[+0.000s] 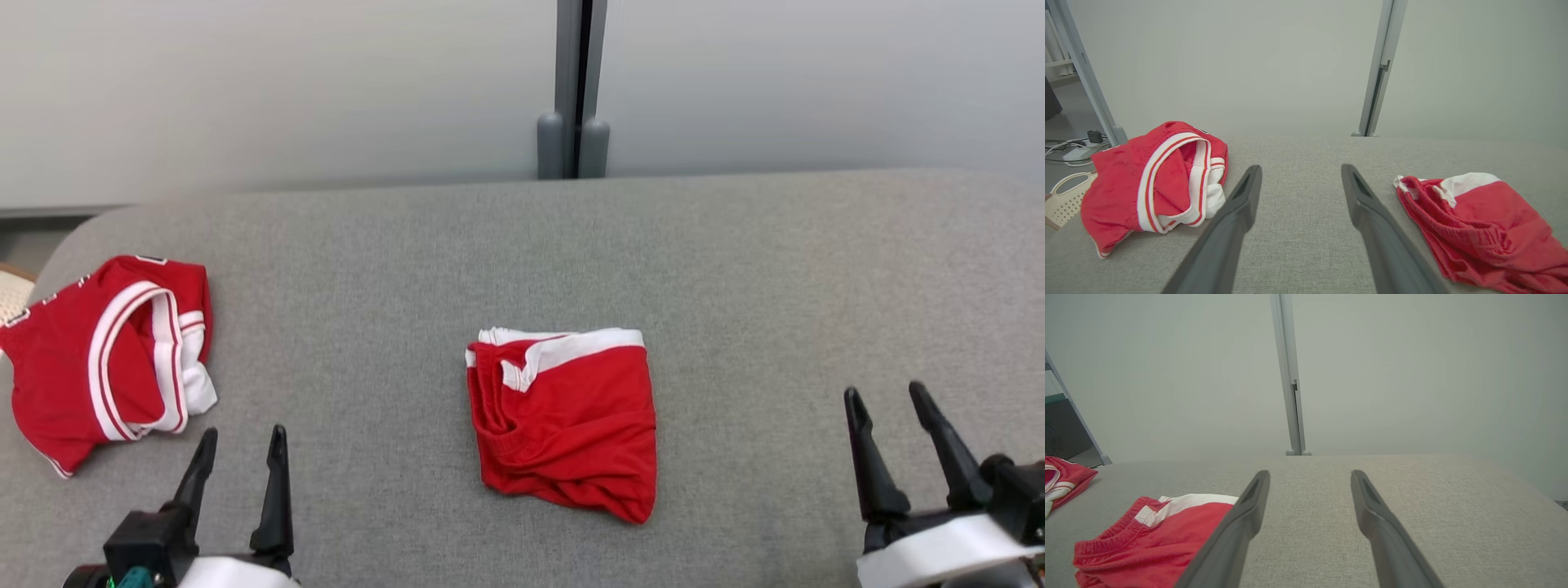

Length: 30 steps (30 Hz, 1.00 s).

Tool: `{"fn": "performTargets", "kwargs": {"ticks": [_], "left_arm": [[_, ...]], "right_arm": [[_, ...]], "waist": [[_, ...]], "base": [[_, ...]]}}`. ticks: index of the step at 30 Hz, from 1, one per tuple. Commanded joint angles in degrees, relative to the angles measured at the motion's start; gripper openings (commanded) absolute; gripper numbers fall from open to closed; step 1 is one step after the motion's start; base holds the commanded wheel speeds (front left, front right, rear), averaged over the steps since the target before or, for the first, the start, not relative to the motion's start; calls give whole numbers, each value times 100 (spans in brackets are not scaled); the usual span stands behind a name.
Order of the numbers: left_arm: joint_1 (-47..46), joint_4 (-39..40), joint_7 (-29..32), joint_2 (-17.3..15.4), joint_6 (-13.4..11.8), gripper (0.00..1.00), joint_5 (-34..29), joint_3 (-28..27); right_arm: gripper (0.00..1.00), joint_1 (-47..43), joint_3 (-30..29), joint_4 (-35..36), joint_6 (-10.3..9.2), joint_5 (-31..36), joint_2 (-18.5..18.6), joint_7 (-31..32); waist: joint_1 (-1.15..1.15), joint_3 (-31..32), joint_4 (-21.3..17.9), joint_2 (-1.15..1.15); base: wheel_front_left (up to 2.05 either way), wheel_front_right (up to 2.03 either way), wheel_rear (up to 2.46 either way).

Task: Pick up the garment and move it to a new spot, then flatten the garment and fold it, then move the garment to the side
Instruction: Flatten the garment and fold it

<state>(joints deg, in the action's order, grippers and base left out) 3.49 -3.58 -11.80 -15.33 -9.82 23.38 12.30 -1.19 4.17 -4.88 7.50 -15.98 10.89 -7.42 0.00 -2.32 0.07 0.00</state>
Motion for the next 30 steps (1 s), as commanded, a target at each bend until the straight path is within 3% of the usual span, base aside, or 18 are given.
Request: {"fn": "performTargets", "kwargs": {"ticks": [1,11,30], "left_arm": [[132,72,25,-42,-48,100,11,-14],[529,551,208,-221,-254,100,-180,51],[469,792,349,-273,-427,100,-232,127]], "right_arm": [[100,-137,-3,41,-2,-17,8,76],[100,-709,-208,443,-2,-1,-44,384],[100,-650,-301,526,-2,-52,-103,441]], "waist": [[0,271,-76,0],[0,540,-43,0],[0,464,-13,0]], "base": [[0,0,0],[0,0,0],[0,0,0]]}}
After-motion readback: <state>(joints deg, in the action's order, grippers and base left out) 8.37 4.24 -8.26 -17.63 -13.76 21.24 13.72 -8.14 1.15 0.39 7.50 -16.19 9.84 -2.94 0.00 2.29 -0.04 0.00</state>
